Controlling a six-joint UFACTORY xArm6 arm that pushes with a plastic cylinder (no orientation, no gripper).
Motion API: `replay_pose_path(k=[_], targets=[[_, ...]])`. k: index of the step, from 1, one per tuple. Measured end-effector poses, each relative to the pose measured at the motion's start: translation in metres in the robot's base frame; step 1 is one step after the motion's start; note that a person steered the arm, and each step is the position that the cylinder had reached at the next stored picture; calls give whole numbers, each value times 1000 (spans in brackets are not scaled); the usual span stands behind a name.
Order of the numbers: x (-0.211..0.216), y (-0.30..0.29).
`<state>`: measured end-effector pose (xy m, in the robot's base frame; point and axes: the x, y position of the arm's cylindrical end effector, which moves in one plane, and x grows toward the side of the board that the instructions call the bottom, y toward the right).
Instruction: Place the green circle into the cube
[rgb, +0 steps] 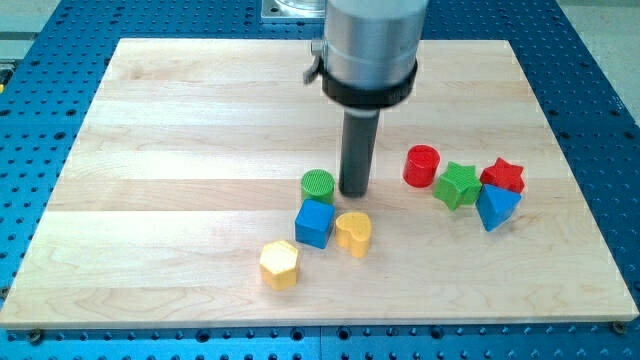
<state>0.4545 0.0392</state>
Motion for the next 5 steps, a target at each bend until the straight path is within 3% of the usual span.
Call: replay_pose_path(k=[1,5], targets=[[-31,-25],[39,-69]])
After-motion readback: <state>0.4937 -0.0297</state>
